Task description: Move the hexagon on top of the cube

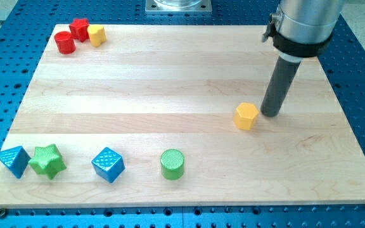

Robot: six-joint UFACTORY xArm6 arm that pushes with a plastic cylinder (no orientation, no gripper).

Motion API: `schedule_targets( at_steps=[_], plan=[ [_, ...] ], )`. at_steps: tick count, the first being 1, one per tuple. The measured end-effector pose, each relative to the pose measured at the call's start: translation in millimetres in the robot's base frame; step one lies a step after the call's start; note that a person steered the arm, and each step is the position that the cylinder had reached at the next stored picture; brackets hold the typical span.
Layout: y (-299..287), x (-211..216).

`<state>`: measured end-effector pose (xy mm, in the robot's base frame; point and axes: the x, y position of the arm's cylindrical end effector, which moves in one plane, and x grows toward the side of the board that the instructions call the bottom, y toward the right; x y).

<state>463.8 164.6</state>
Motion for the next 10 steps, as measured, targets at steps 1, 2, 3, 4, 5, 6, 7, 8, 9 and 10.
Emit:
schedule_targets(
  at_steps=[1,2,3,4,5,6,7,8,9,10],
  plan=[
    [-31,3],
    [-82,3],
    [-102,10],
    [-52,44],
    [-40,69],
    [-78,69],
    [-100,54],
    [-130,25],
    [-166,-3],
    [-214,-27]
  ],
)
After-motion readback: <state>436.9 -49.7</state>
